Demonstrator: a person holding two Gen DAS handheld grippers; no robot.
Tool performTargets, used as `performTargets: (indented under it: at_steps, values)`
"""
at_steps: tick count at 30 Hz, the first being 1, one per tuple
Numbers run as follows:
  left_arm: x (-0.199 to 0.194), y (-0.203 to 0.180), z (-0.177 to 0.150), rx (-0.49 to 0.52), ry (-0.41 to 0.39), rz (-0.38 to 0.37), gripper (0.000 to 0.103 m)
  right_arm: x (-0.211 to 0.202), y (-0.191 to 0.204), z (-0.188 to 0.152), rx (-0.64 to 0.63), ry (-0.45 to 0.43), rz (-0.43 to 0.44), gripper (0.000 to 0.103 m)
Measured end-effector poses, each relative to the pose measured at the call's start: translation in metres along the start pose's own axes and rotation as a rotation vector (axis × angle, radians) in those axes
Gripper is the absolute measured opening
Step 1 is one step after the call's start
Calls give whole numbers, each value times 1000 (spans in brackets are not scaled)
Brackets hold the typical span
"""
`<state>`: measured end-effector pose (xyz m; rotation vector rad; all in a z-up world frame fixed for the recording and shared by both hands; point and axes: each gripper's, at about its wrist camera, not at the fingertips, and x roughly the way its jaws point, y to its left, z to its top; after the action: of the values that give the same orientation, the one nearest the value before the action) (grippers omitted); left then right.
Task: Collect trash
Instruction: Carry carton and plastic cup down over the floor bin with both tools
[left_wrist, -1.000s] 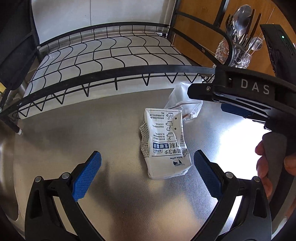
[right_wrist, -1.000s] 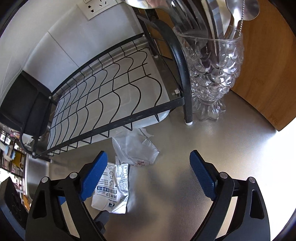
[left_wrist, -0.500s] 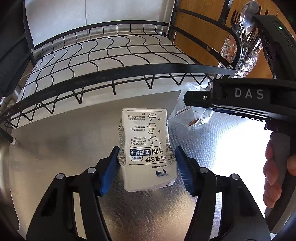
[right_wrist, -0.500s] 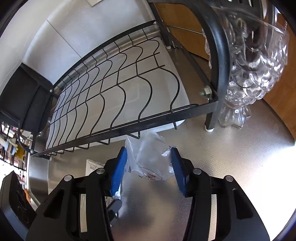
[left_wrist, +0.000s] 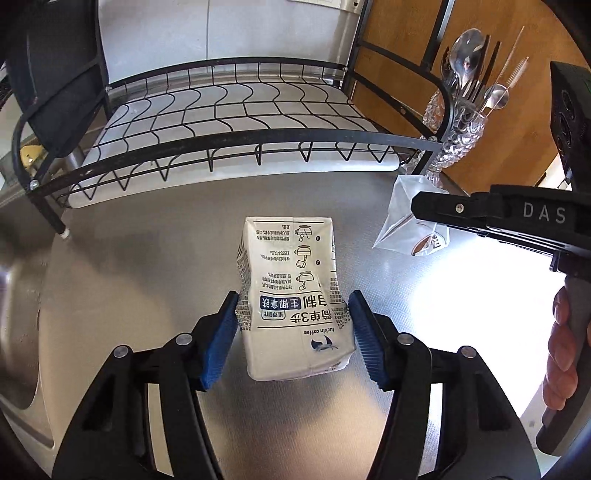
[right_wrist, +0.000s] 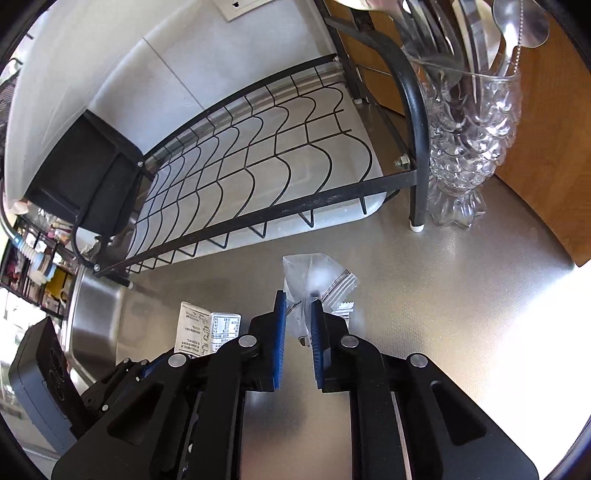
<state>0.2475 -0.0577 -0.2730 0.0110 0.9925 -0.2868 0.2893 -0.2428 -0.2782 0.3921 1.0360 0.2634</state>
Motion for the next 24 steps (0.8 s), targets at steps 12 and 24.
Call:
performTargets:
  at_steps: [12, 24]
  values:
    - [-96, -31, -73, -41, -85, 73, 57, -81, 20, -73, -72, -23, 52, 13]
    - [-160, -45, -196, -81, -73, 110, 57, -142, 30, -182, -117, -22, 87, 13]
